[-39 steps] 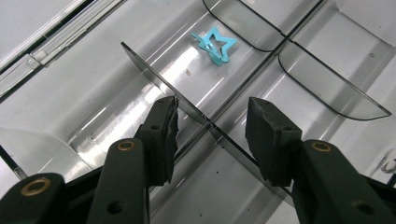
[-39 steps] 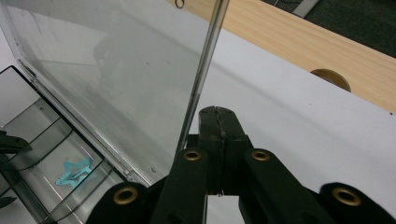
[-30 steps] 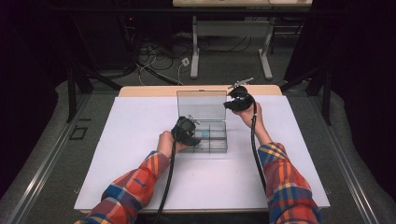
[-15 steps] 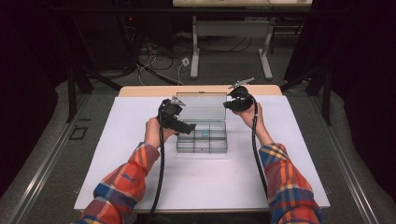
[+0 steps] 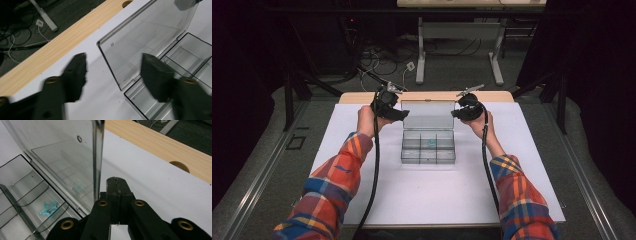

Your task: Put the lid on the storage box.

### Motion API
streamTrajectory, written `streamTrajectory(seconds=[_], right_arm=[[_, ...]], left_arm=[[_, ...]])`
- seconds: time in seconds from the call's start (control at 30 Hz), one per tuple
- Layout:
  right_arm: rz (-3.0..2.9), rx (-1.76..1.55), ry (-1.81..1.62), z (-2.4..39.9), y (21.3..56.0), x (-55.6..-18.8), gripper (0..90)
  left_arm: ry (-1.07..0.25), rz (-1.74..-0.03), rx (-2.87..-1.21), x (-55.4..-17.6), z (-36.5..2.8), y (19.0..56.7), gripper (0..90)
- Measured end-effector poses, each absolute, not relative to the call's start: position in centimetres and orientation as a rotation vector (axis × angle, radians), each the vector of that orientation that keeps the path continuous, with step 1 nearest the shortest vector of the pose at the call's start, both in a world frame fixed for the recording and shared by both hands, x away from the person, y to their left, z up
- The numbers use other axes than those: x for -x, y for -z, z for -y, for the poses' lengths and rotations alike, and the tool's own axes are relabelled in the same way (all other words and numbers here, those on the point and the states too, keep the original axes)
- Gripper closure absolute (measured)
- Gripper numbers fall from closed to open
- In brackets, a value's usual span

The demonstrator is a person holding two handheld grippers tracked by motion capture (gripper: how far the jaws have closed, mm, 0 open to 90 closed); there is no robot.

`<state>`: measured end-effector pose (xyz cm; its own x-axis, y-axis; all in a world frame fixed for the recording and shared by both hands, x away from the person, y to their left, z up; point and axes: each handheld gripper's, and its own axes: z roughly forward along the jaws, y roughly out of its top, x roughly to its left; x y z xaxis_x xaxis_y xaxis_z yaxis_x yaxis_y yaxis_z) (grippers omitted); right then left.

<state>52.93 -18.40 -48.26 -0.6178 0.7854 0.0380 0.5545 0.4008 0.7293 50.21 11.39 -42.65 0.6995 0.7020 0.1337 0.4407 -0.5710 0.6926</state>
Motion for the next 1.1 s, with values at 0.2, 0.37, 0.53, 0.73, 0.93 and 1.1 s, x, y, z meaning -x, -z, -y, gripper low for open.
streamTrajectory(seconds=[0.2,0.37,0.53,0.73,0.93,1.1], right_arm=[[-2.350,-1.159,-1.039,18.4,48.2,-52.8,90.0],[-2.340,-1.156,-1.043,18.6,48.0,-52.6,90.0],[-2.345,-1.152,-1.038,19.3,47.5,-52.0,86.8],[-2.381,-1.113,-0.991,20.1,46.1,-50.7,74.7],[-2.441,-1.043,-0.965,19.7,44.2,-49.5,61.7],[-2.421,-1.041,-0.990,18.6,42.8,-49.5,62.6]], left_arm=[[-0.557,-0.825,-2.285,-51.1,-10.8,42.4,59.6],[-0.562,-0.778,-2.322,-51.3,-10.6,42.5,66.4],[-0.557,-0.751,-2.316,-51.1,-10.9,42.4,69.5],[-0.529,-0.738,-2.337,-50.9,-11.1,42.2,70.7],[-0.496,-0.732,-2.353,-50.6,-11.2,41.9,72.5],[-0.482,-0.725,-2.366,-50.5,-11.3,41.7,73.1]])
